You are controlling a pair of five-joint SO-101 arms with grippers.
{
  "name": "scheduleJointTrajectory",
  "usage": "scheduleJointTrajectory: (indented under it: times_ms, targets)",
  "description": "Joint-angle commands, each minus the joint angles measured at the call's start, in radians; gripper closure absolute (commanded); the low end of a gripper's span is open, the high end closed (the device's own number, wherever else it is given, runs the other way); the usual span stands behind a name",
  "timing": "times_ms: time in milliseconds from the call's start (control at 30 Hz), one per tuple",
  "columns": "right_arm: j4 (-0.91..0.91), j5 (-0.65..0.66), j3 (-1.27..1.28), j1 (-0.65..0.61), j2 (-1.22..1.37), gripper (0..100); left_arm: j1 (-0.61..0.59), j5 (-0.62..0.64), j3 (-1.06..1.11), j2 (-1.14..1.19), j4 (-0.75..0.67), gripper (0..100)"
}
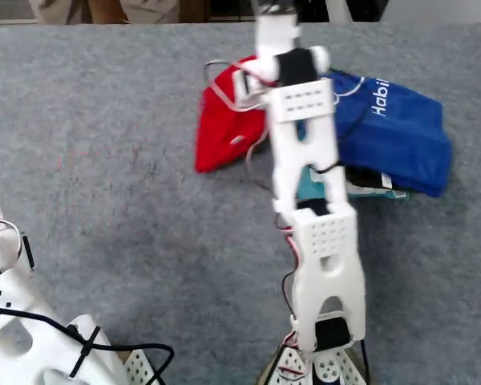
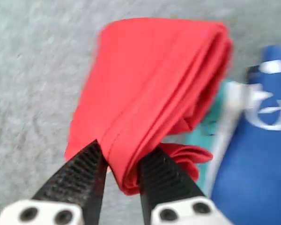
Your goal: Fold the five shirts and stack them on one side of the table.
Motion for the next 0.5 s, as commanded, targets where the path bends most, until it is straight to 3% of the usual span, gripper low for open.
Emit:
scheduleJointTrajectory:
  times_ms: [0, 200, 467]
  targets:
    - [0.02, 0.058, -0.058, 0.104, -0.128, 99.8, -0.002, 0.002, -0.008, -0.013, -0.012, 98]
    - [0.02, 0.11, -0.058, 0.291, -0.219, 99.7, -0.002, 0.002, -0.008, -0.013, -0.014, 98]
    - [0.02, 0.18, -0.022, 0.443, -0.259, 99.7, 0.066, 0.006, 0.017, -0.013, -0.012, 98]
